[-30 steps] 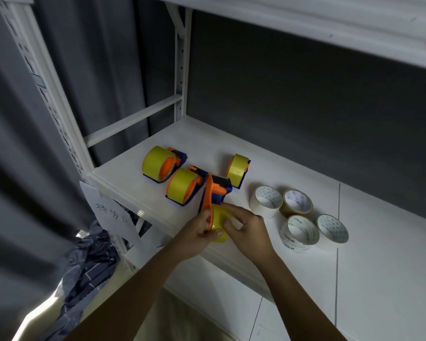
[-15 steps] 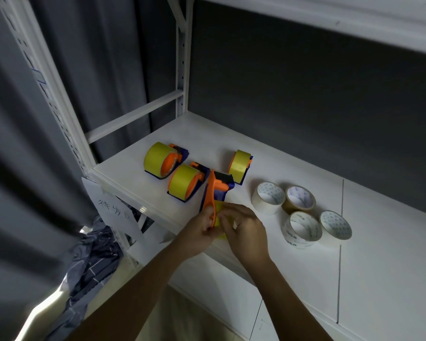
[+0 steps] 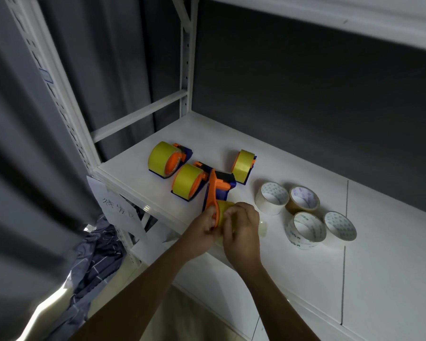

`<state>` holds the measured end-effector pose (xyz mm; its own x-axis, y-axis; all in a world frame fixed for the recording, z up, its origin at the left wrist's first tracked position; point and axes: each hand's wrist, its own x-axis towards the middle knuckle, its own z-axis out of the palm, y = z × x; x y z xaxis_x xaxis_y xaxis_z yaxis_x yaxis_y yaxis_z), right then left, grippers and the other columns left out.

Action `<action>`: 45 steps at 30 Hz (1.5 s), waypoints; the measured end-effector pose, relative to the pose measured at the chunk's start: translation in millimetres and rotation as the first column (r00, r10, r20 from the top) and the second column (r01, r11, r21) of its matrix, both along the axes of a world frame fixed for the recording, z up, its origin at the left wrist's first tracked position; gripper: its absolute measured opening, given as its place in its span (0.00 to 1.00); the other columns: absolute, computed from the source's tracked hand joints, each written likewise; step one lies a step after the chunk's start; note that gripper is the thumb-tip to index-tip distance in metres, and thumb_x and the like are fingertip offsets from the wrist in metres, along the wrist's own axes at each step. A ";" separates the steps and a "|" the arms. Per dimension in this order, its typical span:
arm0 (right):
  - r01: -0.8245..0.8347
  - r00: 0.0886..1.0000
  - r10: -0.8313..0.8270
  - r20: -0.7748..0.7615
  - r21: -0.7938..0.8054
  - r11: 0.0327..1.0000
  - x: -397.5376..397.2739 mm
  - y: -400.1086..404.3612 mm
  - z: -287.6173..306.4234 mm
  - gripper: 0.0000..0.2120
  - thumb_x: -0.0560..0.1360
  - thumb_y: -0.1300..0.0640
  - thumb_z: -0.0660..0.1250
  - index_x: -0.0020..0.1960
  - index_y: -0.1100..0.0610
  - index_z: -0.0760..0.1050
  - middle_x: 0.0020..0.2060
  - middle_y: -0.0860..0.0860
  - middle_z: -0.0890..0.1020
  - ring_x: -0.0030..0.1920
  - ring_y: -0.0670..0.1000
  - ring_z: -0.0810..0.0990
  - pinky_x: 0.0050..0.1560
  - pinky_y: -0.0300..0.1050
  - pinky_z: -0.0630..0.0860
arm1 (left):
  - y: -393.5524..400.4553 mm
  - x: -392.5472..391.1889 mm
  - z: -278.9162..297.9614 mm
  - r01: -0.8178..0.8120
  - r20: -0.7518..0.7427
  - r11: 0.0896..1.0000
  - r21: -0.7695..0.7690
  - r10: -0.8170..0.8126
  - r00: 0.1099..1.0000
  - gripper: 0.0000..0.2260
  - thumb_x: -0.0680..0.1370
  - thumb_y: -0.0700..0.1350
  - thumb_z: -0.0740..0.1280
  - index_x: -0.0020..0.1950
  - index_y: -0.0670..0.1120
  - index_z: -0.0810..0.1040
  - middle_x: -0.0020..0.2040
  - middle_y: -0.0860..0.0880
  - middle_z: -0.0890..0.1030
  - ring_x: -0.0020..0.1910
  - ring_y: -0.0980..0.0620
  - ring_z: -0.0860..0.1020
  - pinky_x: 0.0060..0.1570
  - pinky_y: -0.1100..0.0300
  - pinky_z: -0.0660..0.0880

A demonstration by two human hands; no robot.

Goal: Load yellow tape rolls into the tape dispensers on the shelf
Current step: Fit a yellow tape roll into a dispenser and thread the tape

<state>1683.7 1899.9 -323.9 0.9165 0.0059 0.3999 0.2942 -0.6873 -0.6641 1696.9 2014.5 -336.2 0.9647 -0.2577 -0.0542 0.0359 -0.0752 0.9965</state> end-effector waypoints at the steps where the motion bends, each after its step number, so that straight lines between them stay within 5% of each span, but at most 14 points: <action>1: 0.014 1.000 -0.014 -0.004 0.006 1.000 0.7 0.5 -0.7 0.07 0.76 0.59 0.61 0.49 0.61 0.75 0.50 0.55 0.75 0.52 0.47 0.67 0.55 0.21 0.55 | 0.1 -0.8 0.4 0.005 0.006 1.000 -0.001 -0.005 1.000 0.17 0.77 0.35 0.63 0.63 0.51 0.68 0.60 0.47 0.77 0.60 0.52 0.76 0.61 0.58 0.73; 6: 0.030 0.995 -0.018 -0.098 0.123 0.992 5.3 -0.1 0.4 0.03 0.77 0.62 0.60 0.47 0.59 0.73 0.47 0.52 0.73 0.50 0.49 0.69 0.52 0.24 0.61 | 0.4 -2.3 1.5 -0.006 -0.003 1.000 -0.002 0.006 1.000 0.19 0.77 0.36 0.64 0.67 0.47 0.66 0.63 0.44 0.76 0.62 0.50 0.75 0.65 0.51 0.71; 10: 0.052 0.978 -0.001 -0.208 0.238 0.970 15.1 -6.1 7.9 0.05 0.77 0.66 0.59 0.47 0.58 0.72 0.47 0.52 0.72 0.50 0.50 0.72 0.50 0.37 0.69 | 1.3 -1.6 0.5 0.011 -0.006 1.000 0.027 -0.011 1.000 0.22 0.77 0.37 0.65 0.69 0.46 0.65 0.64 0.46 0.75 0.64 0.50 0.74 0.66 0.48 0.70; 14: 0.072 0.918 0.085 -0.388 0.372 0.926 24.2 -17.0 13.6 0.09 0.78 0.66 0.56 0.48 0.57 0.73 0.50 0.53 0.75 0.49 0.48 0.74 0.46 0.36 0.71 | 2.1 -1.0 -1.9 0.015 -0.007 0.995 0.099 -0.014 1.000 0.22 0.77 0.40 0.65 0.69 0.47 0.64 0.64 0.47 0.75 0.62 0.52 0.74 0.66 0.48 0.70; 17: -0.006 0.906 0.163 -0.392 0.372 0.928 27.2 -26.1 17.4 0.08 0.79 0.64 0.59 0.45 0.54 0.74 0.49 0.52 0.77 0.47 0.45 0.74 0.45 0.35 0.71 | 2.7 -0.6 -2.2 0.025 0.007 0.989 0.147 -0.026 1.000 0.23 0.77 0.42 0.66 0.70 0.47 0.63 0.65 0.48 0.74 0.63 0.51 0.73 0.66 0.49 0.70; 22: 0.041 0.934 0.124 -0.334 0.447 0.894 28.6 -39.9 18.9 0.11 0.78 0.65 0.60 0.41 0.52 0.73 0.41 0.47 0.78 0.45 0.51 0.76 0.50 0.50 0.75 | 4.1 -2.0 -2.3 0.018 0.009 0.988 0.151 -0.020 1.000 0.23 0.77 0.41 0.66 0.70 0.48 0.62 0.66 0.47 0.73 0.64 0.50 0.73 0.67 0.49 0.69; 25: 0.034 0.948 0.108 -0.300 0.432 0.901 22.1 -41.6 13.5 0.06 0.78 0.59 0.63 0.50 0.51 0.77 0.44 0.45 0.79 0.45 0.45 0.78 0.48 0.44 0.77 | 4.8 -2.4 -3.2 0.005 -0.004 0.993 0.119 -0.005 1.000 0.24 0.77 0.41 0.66 0.71 0.47 0.63 0.65 0.46 0.74 0.64 0.50 0.73 0.67 0.47 0.69; 28: -0.009 0.956 0.103 -0.274 0.324 0.946 12.5 -34.7 6.1 0.14 0.74 0.52 0.69 0.59 0.50 0.76 0.48 0.44 0.77 0.46 0.39 0.76 0.44 0.29 0.73 | 3.4 -2.6 -4.7 0.004 -0.006 0.994 0.105 -0.004 1.000 0.21 0.77 0.41 0.66 0.68 0.50 0.66 0.63 0.47 0.76 0.62 0.52 0.75 0.65 0.48 0.71; 32: -0.022 0.972 0.054 -0.228 0.140 0.990 5.7 -20.9 3.9 0.18 0.73 0.50 0.69 0.62 0.52 0.77 0.49 0.48 0.74 0.49 0.48 0.74 0.50 0.40 0.74 | 0.7 -5.4 -4.0 0.008 0.020 0.990 0.140 -0.011 1.000 0.16 0.77 0.41 0.66 0.60 0.57 0.68 0.59 0.50 0.78 0.59 0.57 0.77 0.62 0.54 0.73; 35: 0.020 0.988 -0.001 -0.153 0.125 0.992 3.5 -18.1 6.6 0.12 0.72 0.53 0.71 0.55 0.53 0.81 0.46 0.46 0.73 0.48 0.48 0.74 0.48 0.42 0.73 | 0.2 -6.7 -3.9 0.005 0.033 0.990 0.143 -0.010 0.999 0.17 0.77 0.42 0.66 0.63 0.52 0.67 0.60 0.48 0.78 0.61 0.53 0.76 0.64 0.48 0.72; 38: 0.070 0.984 -0.031 -0.174 0.228 0.971 3.0 -17.6 8.9 0.02 0.70 0.56 0.74 0.43 0.52 0.81 0.42 0.43 0.75 0.44 0.42 0.74 0.44 0.31 0.70 | -1.5 -6.8 -2.4 0.019 0.039 0.987 0.158 -0.025 0.999 0.20 0.77 0.42 0.65 0.67 0.50 0.65 0.63 0.48 0.76 0.63 0.52 0.75 0.65 0.46 0.70; 42: 0.115 0.959 -0.015 -0.284 0.338 0.934 6.5 -20.5 14.3 0.05 0.71 0.59 0.72 0.38 0.53 0.79 0.37 0.47 0.80 0.37 0.39 0.76 0.37 0.25 0.68 | -4.1 -6.8 -4.0 0.011 0.058 0.980 0.200 -0.023 0.998 0.19 0.77 0.43 0.65 0.67 0.50 0.65 0.63 0.49 0.76 0.61 0.53 0.75 0.65 0.49 0.71; 45: 0.055 0.968 -0.006 -0.249 0.190 0.980 8.0 -22.8 19.1 0.09 0.74 0.58 0.69 0.36 0.49 0.74 0.32 0.42 0.77 0.34 0.41 0.75 0.35 0.31 0.69 | -4.2 -5.7 -4.3 0.000 0.073 0.974 0.228 -0.017 0.997 0.20 0.77 0.43 0.65 0.67 0.49 0.65 0.62 0.49 0.77 0.60 0.53 0.76 0.64 0.49 0.72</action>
<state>1691.7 1877.1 -304.7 0.9852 -0.0785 0.1525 0.0859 -0.5439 -0.8348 1691.2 2010.3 -340.4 0.9661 -0.2550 -0.0409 -0.0388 -0.3001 0.9531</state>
